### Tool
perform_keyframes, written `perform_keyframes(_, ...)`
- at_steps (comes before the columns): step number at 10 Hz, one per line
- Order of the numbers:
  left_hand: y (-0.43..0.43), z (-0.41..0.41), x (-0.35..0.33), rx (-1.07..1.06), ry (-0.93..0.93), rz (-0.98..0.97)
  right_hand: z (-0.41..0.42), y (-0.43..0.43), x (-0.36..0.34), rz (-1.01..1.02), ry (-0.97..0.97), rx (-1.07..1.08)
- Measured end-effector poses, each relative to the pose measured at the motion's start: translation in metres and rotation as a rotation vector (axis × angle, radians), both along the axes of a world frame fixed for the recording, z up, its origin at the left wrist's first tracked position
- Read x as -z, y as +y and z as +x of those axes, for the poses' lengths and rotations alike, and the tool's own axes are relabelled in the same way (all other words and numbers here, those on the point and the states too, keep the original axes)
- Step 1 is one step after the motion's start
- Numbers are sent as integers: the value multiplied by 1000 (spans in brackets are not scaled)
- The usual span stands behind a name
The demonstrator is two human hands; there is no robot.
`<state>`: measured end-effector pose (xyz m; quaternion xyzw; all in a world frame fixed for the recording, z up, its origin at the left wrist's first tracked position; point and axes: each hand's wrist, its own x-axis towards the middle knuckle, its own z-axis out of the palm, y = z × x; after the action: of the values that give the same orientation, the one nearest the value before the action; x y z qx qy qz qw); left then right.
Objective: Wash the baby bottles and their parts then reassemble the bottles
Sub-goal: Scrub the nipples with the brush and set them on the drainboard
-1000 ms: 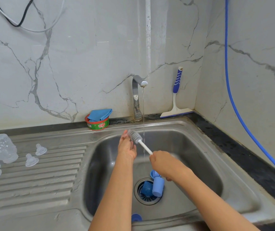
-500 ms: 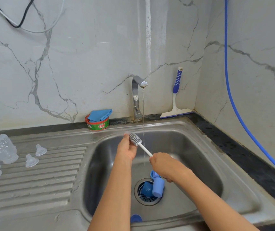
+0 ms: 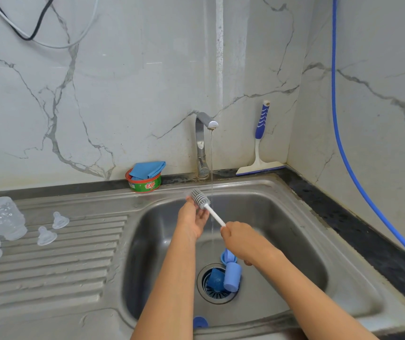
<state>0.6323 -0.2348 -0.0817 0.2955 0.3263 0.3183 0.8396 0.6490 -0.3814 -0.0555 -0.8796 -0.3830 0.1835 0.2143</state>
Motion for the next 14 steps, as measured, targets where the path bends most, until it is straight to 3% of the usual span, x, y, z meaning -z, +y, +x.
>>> perform_keyframes(1,2,-1,1,54,-32,54,-1,-7,-1,-40,33,75)
perform_keyframes(3,3,4,11,95,76,136,1,-3,-4,46,-79,31)
perform_keyframes(4,1,3,6,117,-25,149,10,-4,5,-57,-59,79)
perform_keyframes(7,-4,10,21,120,224,342,40,-6,15,72,-104,229)
perform_keyframes(9,-7,30,15,139,174,298,43,-7,13,50,-141,200)
perform_keyframes(12,11,35,-1,146,-37,41,37,-8,14,64,-85,141)
perform_keyframes(14,15,40,1,78,-42,-35,36,-6,12,-98,-167,22)
